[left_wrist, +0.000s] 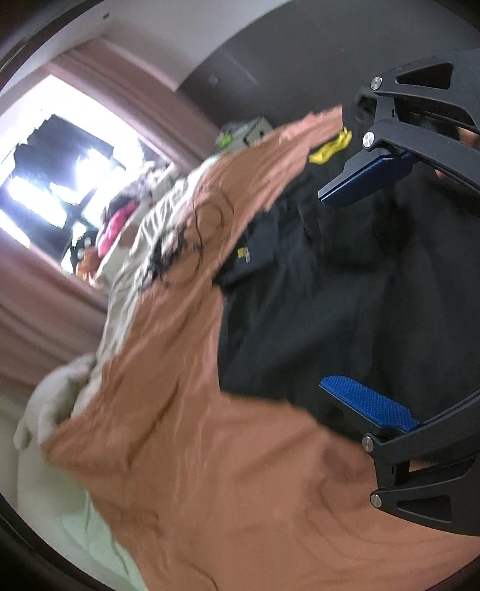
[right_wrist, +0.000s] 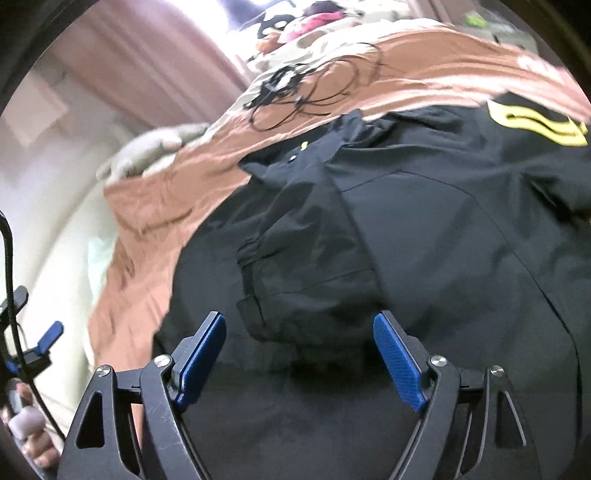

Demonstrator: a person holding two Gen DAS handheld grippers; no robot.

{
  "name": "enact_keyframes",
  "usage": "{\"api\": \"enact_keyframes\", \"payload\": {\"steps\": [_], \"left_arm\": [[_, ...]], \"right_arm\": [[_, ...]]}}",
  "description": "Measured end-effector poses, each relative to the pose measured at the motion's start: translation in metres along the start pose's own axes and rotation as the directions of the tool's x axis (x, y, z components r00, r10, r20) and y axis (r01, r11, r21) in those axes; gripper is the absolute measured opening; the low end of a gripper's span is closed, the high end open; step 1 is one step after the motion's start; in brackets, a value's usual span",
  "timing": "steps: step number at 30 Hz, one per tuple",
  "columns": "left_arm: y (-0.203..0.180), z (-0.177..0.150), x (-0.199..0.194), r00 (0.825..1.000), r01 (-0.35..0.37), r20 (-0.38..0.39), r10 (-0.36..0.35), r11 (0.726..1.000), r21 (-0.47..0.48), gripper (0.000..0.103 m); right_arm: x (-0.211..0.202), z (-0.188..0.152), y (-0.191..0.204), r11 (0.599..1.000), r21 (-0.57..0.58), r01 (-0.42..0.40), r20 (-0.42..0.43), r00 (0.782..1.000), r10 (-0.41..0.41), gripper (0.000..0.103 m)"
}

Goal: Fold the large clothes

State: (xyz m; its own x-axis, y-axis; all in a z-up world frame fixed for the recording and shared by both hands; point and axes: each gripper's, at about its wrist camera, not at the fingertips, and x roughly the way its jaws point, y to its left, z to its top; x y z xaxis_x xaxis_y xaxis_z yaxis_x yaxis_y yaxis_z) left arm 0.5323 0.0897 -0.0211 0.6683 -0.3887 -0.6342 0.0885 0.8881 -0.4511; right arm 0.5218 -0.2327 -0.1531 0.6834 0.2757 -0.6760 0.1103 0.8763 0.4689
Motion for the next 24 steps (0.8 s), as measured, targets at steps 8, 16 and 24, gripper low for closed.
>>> {"api": "enact_keyframes", "payload": {"steps": [8, 16, 24], "left_arm": [[0.072, -0.027, -0.012, 0.995, -0.097, -0.031, 0.095, 0.993, -0.06, 0.073], [0.108, -0.042, -0.011, 0.986, -0.158, -0.056, 0.154, 0.984, -0.079, 0.068], [0.11, -0.045, 0.019, 0.979, -0.185, -0.1, 0.178, 0.98, -0.068, 0.067]], "right_arm": [[0.048, -0.014, 0.039, 0.989, -0.115, 0.087, -0.025, 0.996, -0.091, 0.083], [0.089, -0.014, 0.046, 0.968, -0.174, 0.181, -0.129, 0.97, -0.205, 0.083], [0.056, 0.004, 0.028, 0.983, -0.152, 0.106, -0.094, 0.988, -0.121, 0.037]]}}
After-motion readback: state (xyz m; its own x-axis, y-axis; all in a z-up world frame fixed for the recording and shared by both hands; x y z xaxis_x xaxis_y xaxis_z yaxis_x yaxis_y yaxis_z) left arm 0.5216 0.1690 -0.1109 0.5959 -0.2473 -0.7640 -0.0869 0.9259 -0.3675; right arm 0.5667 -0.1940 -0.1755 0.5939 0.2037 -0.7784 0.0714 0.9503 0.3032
